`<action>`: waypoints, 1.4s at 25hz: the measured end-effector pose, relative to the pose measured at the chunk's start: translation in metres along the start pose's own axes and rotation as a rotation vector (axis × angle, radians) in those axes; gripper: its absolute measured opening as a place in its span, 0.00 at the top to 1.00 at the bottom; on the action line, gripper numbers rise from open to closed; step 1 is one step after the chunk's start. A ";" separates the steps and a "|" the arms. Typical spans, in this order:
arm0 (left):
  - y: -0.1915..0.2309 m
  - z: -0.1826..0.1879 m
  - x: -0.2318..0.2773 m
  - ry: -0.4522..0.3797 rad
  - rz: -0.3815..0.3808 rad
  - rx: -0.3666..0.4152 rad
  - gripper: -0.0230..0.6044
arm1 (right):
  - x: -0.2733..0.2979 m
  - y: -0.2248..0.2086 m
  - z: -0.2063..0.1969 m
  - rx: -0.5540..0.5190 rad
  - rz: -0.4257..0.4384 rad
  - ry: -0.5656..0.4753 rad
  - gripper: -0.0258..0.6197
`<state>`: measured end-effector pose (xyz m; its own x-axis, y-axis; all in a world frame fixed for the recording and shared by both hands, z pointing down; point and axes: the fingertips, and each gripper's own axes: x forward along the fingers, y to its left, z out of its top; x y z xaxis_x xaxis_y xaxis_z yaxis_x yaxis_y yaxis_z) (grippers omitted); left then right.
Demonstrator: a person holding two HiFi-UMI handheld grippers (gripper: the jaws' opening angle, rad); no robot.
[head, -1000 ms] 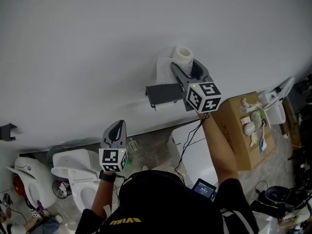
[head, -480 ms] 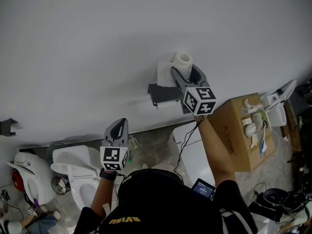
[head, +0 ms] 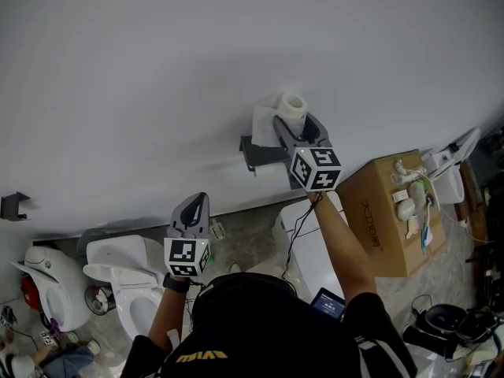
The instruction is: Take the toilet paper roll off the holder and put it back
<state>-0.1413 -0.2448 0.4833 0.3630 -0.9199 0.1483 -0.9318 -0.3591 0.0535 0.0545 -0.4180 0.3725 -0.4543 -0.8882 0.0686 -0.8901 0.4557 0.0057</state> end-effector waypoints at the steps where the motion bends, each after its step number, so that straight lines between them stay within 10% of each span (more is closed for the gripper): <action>1: 0.000 -0.001 0.000 0.002 0.001 0.000 0.95 | 0.001 0.000 -0.002 -0.004 -0.003 0.000 0.53; 35: -0.005 -0.002 -0.014 0.005 0.001 0.014 0.95 | 0.014 0.013 -0.066 -0.113 -0.033 0.093 0.53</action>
<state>-0.1419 -0.2298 0.4826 0.3622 -0.9193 0.1537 -0.9319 -0.3605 0.0397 0.0393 -0.4208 0.4395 -0.4151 -0.8958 0.1591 -0.8922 0.4350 0.1214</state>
